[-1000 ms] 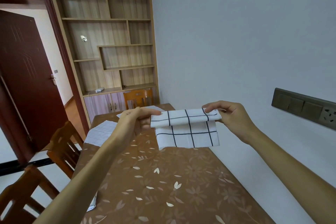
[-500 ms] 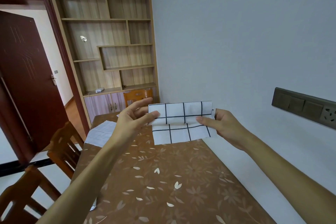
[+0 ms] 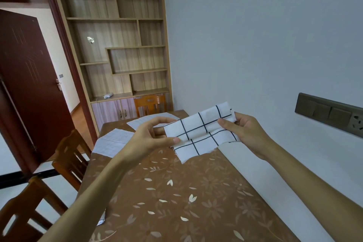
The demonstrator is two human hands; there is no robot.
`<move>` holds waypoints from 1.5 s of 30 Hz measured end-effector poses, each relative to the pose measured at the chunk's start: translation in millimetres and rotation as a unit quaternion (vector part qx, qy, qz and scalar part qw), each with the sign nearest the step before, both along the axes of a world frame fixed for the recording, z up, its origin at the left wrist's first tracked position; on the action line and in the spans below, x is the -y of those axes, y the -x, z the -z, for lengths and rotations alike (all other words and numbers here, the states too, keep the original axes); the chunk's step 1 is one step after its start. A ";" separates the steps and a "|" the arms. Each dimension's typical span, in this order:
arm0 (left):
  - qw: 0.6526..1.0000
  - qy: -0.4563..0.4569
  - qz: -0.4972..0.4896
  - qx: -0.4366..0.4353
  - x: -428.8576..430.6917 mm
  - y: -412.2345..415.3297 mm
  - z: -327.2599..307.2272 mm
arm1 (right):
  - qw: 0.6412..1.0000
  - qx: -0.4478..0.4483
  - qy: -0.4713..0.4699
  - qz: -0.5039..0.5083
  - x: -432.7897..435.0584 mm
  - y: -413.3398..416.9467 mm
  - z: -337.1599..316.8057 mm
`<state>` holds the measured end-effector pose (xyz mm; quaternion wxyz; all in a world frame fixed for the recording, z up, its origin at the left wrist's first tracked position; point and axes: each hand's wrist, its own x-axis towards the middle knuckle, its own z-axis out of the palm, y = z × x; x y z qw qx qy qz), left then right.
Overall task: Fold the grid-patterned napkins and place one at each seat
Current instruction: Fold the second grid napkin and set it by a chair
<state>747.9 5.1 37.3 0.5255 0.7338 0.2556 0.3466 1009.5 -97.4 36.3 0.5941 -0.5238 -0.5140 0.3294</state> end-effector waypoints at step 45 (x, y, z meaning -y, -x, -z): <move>0.999 -0.021 -0.025 -0.028 26.5 -30.3 21.7 | 0.990 0.102 0.061 -0.075 0.7 39.9 18.8</move>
